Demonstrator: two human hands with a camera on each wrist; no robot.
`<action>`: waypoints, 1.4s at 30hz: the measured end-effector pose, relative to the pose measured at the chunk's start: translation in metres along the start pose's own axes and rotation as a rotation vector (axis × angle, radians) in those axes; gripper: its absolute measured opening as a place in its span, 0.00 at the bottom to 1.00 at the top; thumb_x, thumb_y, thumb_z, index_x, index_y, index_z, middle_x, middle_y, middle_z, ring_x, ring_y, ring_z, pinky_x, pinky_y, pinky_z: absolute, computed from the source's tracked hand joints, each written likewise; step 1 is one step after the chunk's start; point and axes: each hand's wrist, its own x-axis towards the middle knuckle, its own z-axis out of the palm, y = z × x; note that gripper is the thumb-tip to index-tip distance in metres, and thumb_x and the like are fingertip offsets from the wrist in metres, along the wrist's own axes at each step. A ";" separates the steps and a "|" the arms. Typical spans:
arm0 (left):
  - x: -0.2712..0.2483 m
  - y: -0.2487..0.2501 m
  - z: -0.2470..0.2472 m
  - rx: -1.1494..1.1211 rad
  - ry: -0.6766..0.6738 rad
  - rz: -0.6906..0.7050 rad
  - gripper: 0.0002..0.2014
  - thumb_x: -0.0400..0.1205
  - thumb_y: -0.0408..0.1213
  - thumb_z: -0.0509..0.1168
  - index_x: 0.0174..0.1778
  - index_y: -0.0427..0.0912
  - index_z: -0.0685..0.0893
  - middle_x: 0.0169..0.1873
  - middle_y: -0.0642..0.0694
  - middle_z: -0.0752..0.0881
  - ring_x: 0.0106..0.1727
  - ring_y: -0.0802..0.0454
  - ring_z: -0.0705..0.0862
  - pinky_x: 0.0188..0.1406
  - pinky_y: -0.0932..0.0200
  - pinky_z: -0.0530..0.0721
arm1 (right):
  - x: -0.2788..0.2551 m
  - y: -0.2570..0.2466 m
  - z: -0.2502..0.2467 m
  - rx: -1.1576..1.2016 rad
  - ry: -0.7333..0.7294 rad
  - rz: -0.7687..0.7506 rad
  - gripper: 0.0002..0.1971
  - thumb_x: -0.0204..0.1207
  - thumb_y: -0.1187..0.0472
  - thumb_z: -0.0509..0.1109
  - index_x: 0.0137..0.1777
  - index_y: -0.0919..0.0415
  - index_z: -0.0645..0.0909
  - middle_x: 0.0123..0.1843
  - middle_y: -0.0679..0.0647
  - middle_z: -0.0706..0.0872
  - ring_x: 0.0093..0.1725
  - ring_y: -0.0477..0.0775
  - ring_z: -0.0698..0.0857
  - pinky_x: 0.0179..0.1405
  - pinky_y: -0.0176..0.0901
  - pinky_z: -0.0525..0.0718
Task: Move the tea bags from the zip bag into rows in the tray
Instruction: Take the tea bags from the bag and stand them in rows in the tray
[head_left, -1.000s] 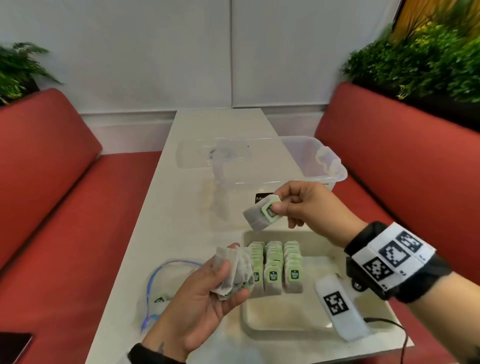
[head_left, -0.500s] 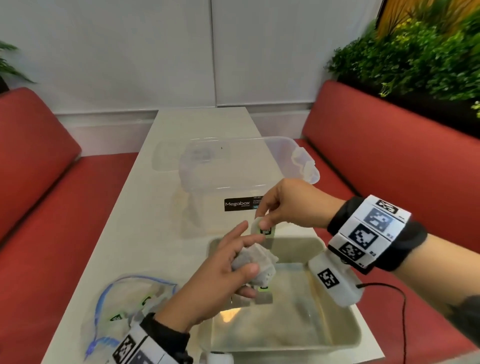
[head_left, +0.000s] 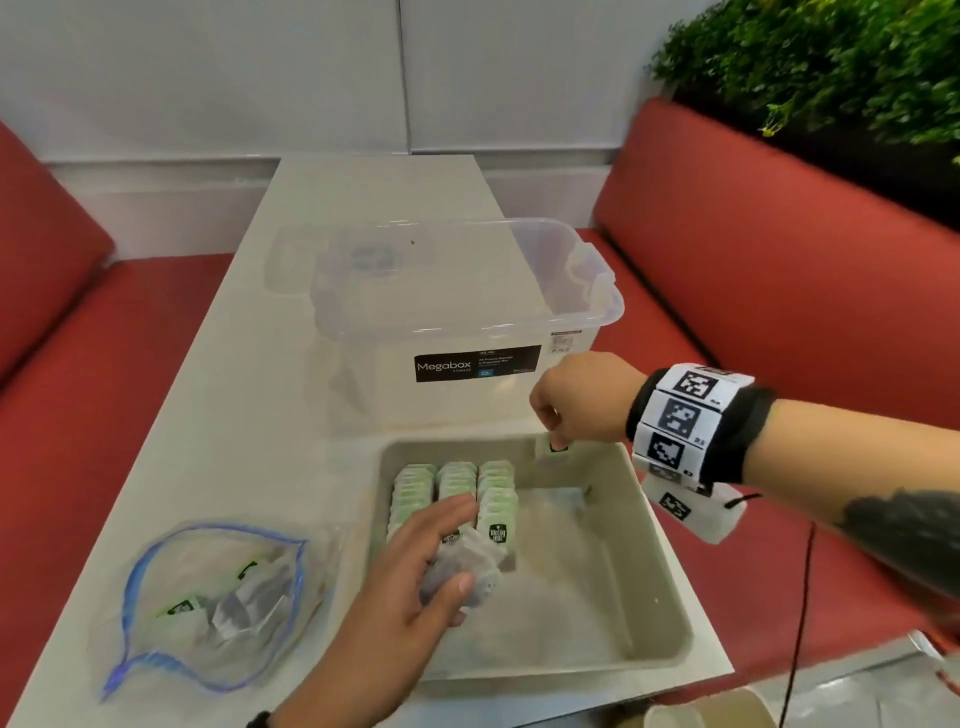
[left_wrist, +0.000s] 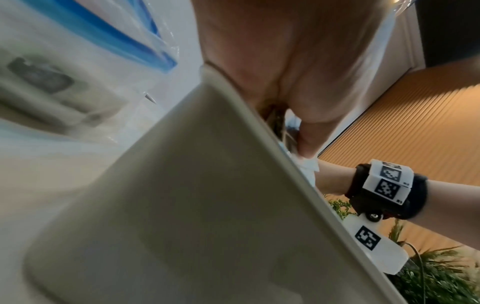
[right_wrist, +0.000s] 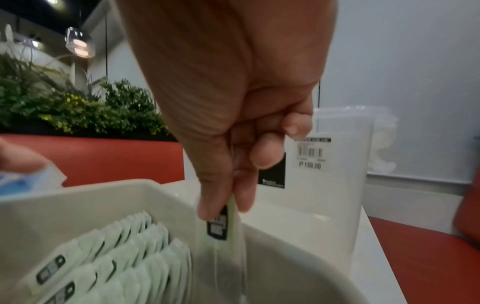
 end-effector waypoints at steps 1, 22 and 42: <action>-0.001 -0.001 0.000 0.012 0.012 0.007 0.22 0.75 0.50 0.63 0.64 0.74 0.73 0.68 0.72 0.70 0.62 0.63 0.79 0.41 0.63 0.86 | 0.004 0.001 0.004 -0.020 -0.003 -0.004 0.04 0.70 0.56 0.74 0.40 0.52 0.80 0.38 0.47 0.81 0.40 0.52 0.77 0.26 0.37 0.66; 0.001 -0.008 0.001 0.060 -0.037 -0.007 0.24 0.77 0.42 0.62 0.65 0.75 0.72 0.69 0.75 0.69 0.69 0.66 0.73 0.40 0.60 0.87 | 0.037 -0.005 0.042 -0.179 -0.219 0.002 0.15 0.77 0.46 0.65 0.54 0.56 0.81 0.50 0.51 0.84 0.48 0.56 0.83 0.39 0.42 0.74; 0.001 -0.010 0.001 0.027 -0.031 0.000 0.26 0.76 0.41 0.62 0.65 0.75 0.71 0.67 0.77 0.69 0.65 0.68 0.74 0.37 0.54 0.89 | 0.049 -0.021 0.039 -0.265 -0.282 0.034 0.20 0.74 0.42 0.69 0.51 0.60 0.83 0.31 0.50 0.74 0.38 0.54 0.79 0.37 0.42 0.76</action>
